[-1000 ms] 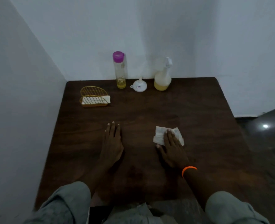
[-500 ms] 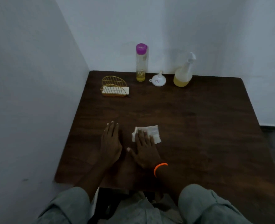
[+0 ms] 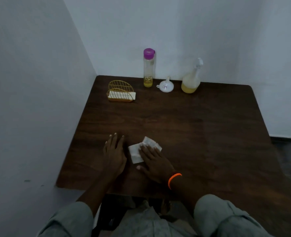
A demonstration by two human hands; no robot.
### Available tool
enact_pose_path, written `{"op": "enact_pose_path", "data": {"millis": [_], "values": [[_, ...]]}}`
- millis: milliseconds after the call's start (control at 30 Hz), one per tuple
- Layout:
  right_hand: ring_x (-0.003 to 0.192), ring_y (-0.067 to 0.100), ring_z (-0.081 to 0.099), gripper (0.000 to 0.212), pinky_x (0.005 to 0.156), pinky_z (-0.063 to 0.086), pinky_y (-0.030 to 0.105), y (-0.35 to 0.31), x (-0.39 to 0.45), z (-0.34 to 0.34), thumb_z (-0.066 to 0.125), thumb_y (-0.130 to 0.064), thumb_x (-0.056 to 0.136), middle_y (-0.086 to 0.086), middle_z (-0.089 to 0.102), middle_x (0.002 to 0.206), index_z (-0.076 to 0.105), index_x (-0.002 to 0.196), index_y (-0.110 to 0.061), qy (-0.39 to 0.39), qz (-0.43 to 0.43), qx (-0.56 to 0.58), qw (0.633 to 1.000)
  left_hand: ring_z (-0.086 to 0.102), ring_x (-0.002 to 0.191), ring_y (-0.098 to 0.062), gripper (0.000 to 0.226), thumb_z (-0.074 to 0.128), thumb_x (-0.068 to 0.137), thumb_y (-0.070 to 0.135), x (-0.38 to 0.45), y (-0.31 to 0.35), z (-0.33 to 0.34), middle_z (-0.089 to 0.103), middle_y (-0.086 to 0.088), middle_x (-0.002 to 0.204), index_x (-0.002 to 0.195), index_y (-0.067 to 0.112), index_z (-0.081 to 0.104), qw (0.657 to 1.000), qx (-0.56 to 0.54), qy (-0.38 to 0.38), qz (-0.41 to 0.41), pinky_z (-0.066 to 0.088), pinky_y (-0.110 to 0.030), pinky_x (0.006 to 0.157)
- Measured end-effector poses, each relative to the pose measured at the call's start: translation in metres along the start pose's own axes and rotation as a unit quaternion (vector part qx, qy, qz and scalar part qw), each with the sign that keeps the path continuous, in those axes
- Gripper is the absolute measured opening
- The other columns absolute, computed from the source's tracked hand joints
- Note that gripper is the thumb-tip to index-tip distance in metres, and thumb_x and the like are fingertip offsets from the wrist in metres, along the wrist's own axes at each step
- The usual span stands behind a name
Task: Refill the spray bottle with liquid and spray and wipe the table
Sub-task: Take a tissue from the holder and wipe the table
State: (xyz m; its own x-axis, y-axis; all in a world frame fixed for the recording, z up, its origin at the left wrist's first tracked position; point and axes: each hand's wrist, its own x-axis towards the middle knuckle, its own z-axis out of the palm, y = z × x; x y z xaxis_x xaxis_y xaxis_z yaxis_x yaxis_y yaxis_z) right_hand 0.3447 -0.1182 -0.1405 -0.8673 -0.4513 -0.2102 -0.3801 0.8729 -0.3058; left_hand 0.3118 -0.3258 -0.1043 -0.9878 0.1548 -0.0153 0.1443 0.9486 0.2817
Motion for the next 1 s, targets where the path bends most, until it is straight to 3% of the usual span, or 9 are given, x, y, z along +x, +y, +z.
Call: {"op": "enact_pose_path", "data": {"millis": [267, 467, 600, 733, 900, 1000], "values": [[0.152, 0.014, -0.014, 0.08, 0.125, 0.002, 0.044, 0.056, -0.096, -0.001, 0.015, -0.069, 0.096, -0.002, -0.015, 0.164, -0.011, 0.156, -0.023, 0.067, 0.263, 0.084, 0.959, 0.028, 0.147, -0.035, 0.052, 0.031, 0.095, 0.026, 0.012, 0.044, 0.025, 0.036, -0.018, 0.155, 0.143, 0.018, 0.049, 0.999, -0.002, -0.03, 0.03, 0.028, -0.053, 0.116], [0.151, 0.018, -0.015, 0.085, 0.124, 0.002, 0.049, 0.042, -0.126, 0.005, 0.015, -0.073, 0.093, -0.002, -0.018, 0.163, -0.014, 0.155, -0.024, 0.09, 0.343, 0.116, 0.928, 0.016, 0.15, -0.037, 0.047, 0.041, 0.101, 0.021, 0.009, 0.052, 0.033, 0.021, -0.021, 0.161, 0.148, 0.019, 0.042, 0.997, -0.01, -0.057, 0.053, 0.023, -0.054, 0.118], [0.15, 0.022, -0.022, 0.084, 0.121, -0.01, 0.049, 0.017, -0.101, 0.006, 0.017, -0.072, 0.094, -0.004, -0.023, 0.162, -0.018, 0.154, -0.026, 0.065, 0.308, 0.106, 0.943, 0.012, 0.151, -0.035, 0.047, 0.037, 0.103, 0.023, 0.009, 0.037, 0.028, 0.018, -0.019, 0.162, 0.15, 0.021, 0.039, 0.997, -0.006, -0.062, 0.043, 0.02, -0.052, 0.12], [0.15, 0.023, -0.023, 0.082, 0.121, -0.01, 0.052, -0.019, -0.062, 0.011, 0.016, -0.071, 0.094, -0.002, -0.02, 0.163, -0.014, 0.155, -0.026, 0.047, 0.256, 0.094, 0.961, 0.023, 0.148, -0.035, 0.046, 0.038, 0.099, 0.023, 0.0, 0.014, 0.019, 0.029, -0.019, 0.158, 0.144, 0.021, 0.048, 0.999, 0.002, -0.023, 0.027, 0.03, -0.054, 0.115], [0.151, 0.03, -0.014, 0.078, 0.121, 0.002, 0.059, -0.079, -0.019, 0.024, 0.023, -0.066, 0.096, 0.003, -0.01, 0.165, 0.001, 0.158, -0.022, 0.023, 0.114, 0.065, 0.991, 0.023, 0.148, -0.034, 0.063, 0.017, 0.092, 0.042, -0.018, -0.018, 0.003, 0.029, -0.019, 0.158, 0.144, 0.024, 0.046, 0.999, 0.033, -0.003, 0.008, 0.031, -0.051, 0.116], [0.152, 0.032, -0.005, 0.077, 0.12, 0.003, 0.06, -0.113, -0.012, 0.042, 0.026, -0.067, 0.096, 0.004, 0.0, 0.166, 0.007, 0.158, -0.025, -0.005, -0.009, 0.039, 0.999, 0.018, 0.15, -0.034, 0.057, 0.026, 0.094, 0.04, -0.028, -0.034, 0.001, 0.025, -0.018, 0.16, 0.147, 0.023, 0.043, 0.999, 0.028, -0.017, -0.013, 0.027, -0.051, 0.118]]}}
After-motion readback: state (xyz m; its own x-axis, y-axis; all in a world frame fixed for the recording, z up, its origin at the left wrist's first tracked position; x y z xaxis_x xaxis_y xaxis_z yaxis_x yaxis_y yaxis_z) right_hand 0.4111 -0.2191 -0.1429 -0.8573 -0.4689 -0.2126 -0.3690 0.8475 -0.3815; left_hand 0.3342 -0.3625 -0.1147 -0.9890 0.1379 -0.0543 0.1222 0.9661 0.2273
